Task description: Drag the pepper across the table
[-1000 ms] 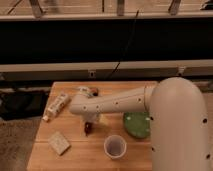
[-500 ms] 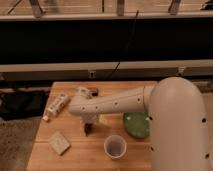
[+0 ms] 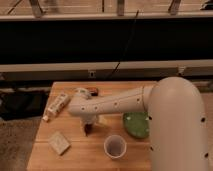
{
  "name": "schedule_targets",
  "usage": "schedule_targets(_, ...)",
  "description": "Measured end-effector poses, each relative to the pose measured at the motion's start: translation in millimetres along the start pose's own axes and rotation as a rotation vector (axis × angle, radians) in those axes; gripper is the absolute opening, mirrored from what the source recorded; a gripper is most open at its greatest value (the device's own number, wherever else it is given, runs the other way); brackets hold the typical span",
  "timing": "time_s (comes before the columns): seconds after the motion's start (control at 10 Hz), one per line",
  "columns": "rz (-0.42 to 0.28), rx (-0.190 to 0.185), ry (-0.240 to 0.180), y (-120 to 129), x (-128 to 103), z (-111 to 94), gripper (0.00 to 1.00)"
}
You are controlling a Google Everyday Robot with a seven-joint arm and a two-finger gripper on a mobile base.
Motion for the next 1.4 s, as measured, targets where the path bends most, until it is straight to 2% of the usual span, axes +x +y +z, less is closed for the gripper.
schedule_targets(1.4, -0.201, 0.006, -0.004, -5.3, -12.6, 0.1, 0.80)
